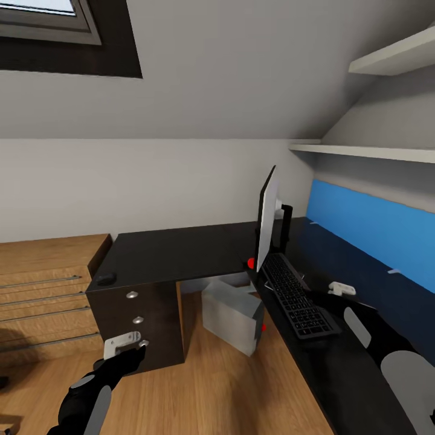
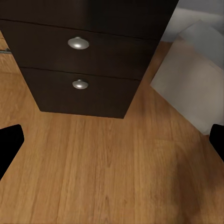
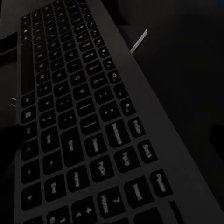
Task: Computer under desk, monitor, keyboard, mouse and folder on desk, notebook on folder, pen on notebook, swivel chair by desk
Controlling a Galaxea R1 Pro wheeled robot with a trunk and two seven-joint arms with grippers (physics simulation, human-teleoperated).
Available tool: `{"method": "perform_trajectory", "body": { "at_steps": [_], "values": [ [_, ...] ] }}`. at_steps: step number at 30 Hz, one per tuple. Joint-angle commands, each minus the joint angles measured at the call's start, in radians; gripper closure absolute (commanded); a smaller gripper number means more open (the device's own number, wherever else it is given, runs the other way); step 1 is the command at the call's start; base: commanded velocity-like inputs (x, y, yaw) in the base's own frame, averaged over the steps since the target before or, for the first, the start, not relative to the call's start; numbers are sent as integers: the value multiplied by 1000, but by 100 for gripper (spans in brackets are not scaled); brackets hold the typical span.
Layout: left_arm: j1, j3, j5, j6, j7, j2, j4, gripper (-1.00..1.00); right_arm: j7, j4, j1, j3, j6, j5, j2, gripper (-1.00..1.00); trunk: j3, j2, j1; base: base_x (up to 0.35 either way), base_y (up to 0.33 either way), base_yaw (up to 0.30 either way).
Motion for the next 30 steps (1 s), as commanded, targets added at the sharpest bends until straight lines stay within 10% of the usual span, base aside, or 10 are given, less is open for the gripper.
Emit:
{"method": "perform_trajectory", "body": {
  "at_steps": [1,30],
  "values": [
    [-1,1,11,4,7,-1,-1,-100,0,-3,-1,4,3,-5,-1,-100,-1,-1,0,0,0,0],
    [-1,1,10,1,7,1,-1,-100,4,-11,0,3,3,-3,1,-100,-1,-1,0,112,24,0]
  ]
}}
